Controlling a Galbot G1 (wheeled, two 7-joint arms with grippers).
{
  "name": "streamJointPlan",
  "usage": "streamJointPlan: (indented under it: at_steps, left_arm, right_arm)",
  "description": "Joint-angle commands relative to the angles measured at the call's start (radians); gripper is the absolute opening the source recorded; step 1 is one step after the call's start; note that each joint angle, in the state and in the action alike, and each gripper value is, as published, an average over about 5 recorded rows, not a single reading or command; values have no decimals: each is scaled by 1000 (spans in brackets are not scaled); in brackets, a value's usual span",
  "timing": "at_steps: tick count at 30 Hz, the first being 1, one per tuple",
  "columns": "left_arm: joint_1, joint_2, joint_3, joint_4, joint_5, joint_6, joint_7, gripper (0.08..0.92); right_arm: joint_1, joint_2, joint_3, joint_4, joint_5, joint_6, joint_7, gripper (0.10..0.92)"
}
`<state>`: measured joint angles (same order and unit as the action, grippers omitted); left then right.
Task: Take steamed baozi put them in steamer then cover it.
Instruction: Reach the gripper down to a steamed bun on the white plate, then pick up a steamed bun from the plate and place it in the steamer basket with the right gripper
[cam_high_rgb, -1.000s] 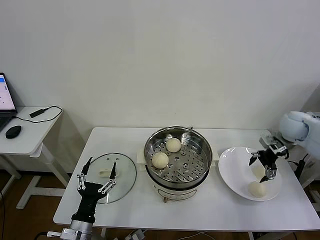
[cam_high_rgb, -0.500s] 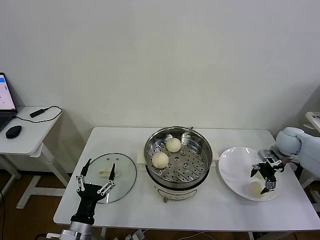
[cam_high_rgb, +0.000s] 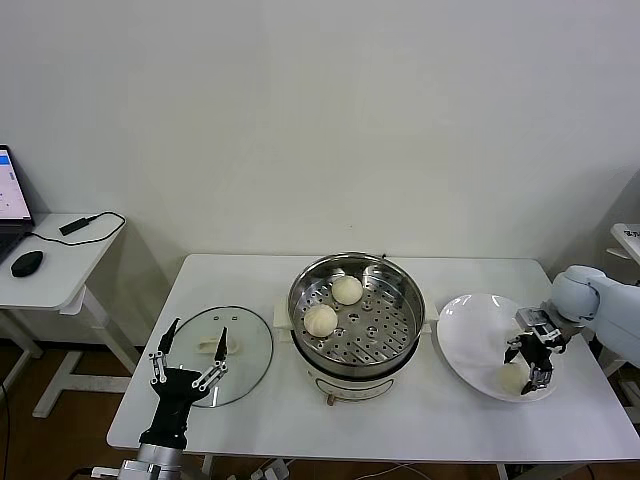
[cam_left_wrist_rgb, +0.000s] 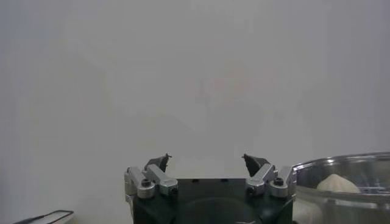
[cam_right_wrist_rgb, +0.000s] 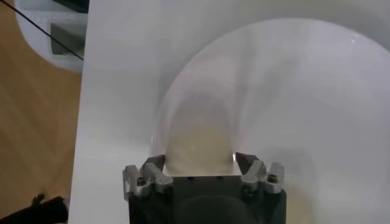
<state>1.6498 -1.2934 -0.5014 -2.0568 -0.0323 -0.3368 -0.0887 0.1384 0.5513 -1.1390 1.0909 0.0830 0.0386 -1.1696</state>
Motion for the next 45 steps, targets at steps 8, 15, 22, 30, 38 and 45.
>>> streamJointPlan:
  at_steps: [8,15,22,30,38,45]
  left_arm:
    - [-6,5,0,-5,-1,-1,0,823]
    - [-10,7,17,-6,0,-3,-1,823]
    - [-12,11,26,-13,0,-2,-1,823]
    - [-11,10,30,-21,0,1,-2,823]
    - [-9,9,19,-16,-2,-3,-4,823]
    - [-12,9,17,-13,-5,-6,-6,823]
  right_arm:
    - [226,-23,-115,90,67,15,-22,607]
    - [657,70,-370,251,179,98,-34,630]
    - [858,223,-425,422,181,269,-21,636]
    - [765,338,-337,550,36,389,38,636]
    - [633,408,-265,590,-194,517,64,636]
    - [570,435,-247,583,-285,573,64,646]
